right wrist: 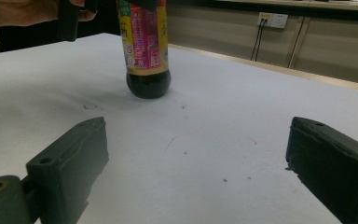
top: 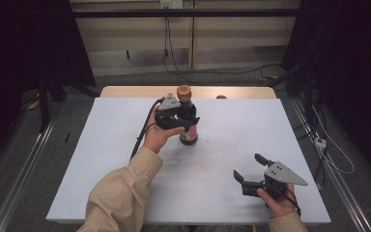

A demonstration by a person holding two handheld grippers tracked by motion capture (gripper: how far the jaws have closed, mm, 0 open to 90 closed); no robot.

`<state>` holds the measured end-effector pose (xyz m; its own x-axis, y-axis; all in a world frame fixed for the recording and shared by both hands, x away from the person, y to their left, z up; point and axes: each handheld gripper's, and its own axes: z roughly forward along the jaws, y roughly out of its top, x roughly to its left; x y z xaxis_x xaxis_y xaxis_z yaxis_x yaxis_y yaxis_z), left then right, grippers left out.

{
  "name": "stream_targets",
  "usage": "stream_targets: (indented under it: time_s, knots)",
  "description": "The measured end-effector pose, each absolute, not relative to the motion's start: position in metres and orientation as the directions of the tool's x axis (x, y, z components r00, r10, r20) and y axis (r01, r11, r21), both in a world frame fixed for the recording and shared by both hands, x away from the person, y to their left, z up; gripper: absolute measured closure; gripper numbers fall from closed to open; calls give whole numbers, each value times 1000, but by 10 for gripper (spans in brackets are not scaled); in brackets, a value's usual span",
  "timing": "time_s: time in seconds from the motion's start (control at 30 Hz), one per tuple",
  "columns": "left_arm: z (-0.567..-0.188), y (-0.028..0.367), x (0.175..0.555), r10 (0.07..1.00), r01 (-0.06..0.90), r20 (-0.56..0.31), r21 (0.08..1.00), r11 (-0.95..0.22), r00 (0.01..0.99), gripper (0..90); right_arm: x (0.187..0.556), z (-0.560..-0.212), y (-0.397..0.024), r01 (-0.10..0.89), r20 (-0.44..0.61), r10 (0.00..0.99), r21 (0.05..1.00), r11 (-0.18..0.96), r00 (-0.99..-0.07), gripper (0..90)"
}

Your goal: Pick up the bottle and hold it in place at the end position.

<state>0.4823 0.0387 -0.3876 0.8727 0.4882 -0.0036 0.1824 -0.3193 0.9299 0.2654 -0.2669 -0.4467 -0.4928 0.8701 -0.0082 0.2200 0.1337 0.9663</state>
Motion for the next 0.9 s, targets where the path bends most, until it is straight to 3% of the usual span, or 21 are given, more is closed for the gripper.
stream_targets:
  time_s: [0.37,0.5,0.9]
  knots:
    - [-398,30,480,459,147,-5,951,-273,888,268,264,-447,-265,214,-17,860,966,146,-510,52]
    - [-404,33,483,447,196,-84,958,-210,891,271,265,-446,-265,219,-14,860,965,145,-511,52]
    - [-409,31,480,481,191,-62,955,-225,875,281,276,-446,-253,253,12,835,955,153,-550,51]
